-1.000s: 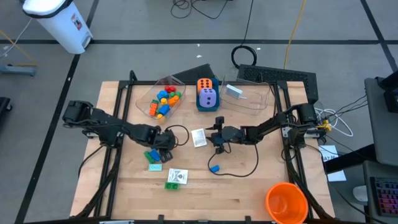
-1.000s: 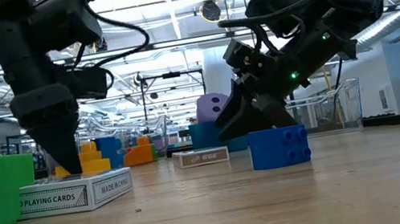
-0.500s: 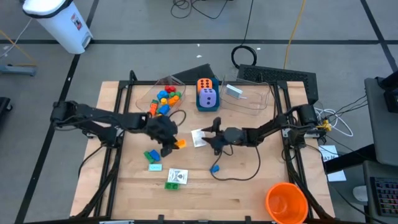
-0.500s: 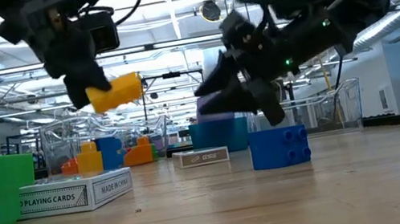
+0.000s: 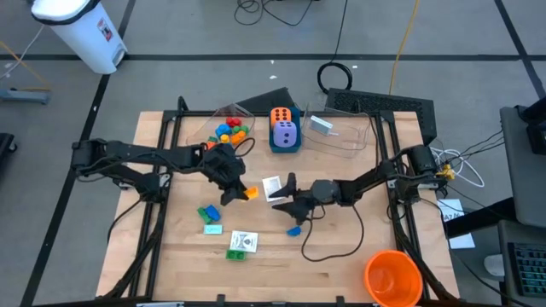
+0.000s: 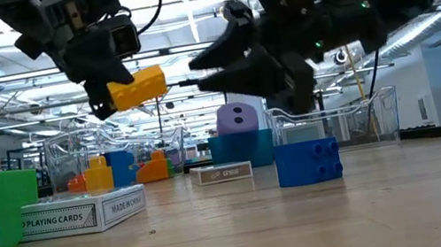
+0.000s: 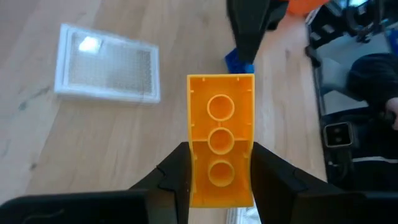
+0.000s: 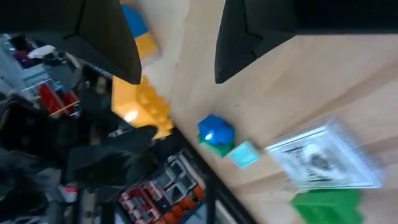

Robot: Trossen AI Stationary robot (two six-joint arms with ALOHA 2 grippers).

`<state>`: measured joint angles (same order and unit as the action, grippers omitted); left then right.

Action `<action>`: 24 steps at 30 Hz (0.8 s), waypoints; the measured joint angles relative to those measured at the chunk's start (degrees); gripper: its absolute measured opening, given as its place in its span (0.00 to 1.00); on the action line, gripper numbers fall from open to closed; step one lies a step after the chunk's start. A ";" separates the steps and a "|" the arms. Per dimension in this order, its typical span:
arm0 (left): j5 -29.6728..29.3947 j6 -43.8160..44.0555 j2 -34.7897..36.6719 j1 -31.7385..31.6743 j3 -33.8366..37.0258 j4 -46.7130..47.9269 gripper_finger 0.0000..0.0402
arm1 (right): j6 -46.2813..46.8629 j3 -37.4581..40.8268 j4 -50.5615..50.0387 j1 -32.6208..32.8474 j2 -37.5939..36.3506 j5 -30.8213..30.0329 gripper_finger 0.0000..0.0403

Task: Pick & Place Toys
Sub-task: Put the yellow game piece into the left transparent bin

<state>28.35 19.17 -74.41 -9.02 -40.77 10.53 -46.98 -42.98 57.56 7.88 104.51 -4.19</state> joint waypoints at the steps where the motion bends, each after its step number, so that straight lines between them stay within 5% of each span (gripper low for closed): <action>1: 0.25 0.01 -0.16 0.03 0.00 -0.79 0.31 | -0.32 -0.56 -0.02 -0.04 0.00 -0.02 0.49; 24: 5.33 -8.10 -11.55 1.97 -14.98 8.30 0.31 | -1.60 -5.89 -3.13 -2.30 0.00 5.79 0.49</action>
<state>33.68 11.07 -85.96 -7.05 -55.75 18.83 -48.58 -48.86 54.43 5.58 104.51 1.61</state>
